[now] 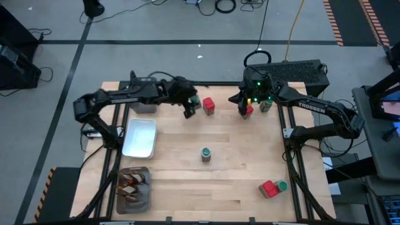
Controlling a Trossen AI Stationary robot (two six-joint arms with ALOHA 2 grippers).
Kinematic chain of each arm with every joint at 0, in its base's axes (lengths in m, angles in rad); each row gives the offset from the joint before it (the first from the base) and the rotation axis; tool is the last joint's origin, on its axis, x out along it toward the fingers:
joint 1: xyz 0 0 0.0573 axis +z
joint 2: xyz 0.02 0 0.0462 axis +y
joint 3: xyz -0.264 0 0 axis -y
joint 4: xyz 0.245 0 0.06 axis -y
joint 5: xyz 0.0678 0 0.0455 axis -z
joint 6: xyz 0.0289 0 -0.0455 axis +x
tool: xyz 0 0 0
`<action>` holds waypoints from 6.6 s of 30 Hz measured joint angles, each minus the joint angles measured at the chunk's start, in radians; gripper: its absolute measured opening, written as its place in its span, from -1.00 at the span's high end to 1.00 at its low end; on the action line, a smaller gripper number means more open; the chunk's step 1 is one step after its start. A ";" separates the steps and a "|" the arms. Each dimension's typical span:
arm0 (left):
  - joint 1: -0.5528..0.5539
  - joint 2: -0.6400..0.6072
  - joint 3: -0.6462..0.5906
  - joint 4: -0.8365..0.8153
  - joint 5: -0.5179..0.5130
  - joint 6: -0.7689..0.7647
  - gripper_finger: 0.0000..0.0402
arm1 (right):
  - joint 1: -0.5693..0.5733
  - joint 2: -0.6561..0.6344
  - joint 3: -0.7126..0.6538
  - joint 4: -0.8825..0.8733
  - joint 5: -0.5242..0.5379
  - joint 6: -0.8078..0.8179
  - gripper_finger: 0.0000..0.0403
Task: Sort spices by type
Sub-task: Put the green seasoning bottle into the white bin
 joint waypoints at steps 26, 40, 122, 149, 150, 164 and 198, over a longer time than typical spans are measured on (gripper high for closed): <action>-0.039 -0.982 -0.405 -0.564 0.113 -0.352 -0.02 | 0.412 0.009 0.001 0.267 0.292 0.429 1.00; -0.048 -1.136 -0.442 -0.752 0.007 -0.282 -0.02 | 0.649 0.100 0.001 0.380 0.581 0.562 1.00; -0.049 -0.875 -0.735 -0.569 -0.257 -0.946 -0.35 | 0.471 0.214 0.048 0.497 0.101 0.364 1.00; -0.049 -0.877 -0.513 -0.662 -0.349 -0.806 -0.49 | 0.471 0.214 0.049 0.475 0.071 0.371 1.00; -0.049 -0.877 -0.502 -0.646 -0.349 -0.794 -0.49 | 0.471 0.214 0.049 0.475 0.070 0.377 1.00; -0.066 -0.844 -0.387 -0.175 -0.252 -0.580 -0.49 | 0.470 0.198 0.049 0.468 0.047 0.442 1.00; -0.454 -0.234 -0.246 0.287 -0.008 -0.264 -0.49 | 0.479 0.104 0.049 0.081 0.116 0.327 1.00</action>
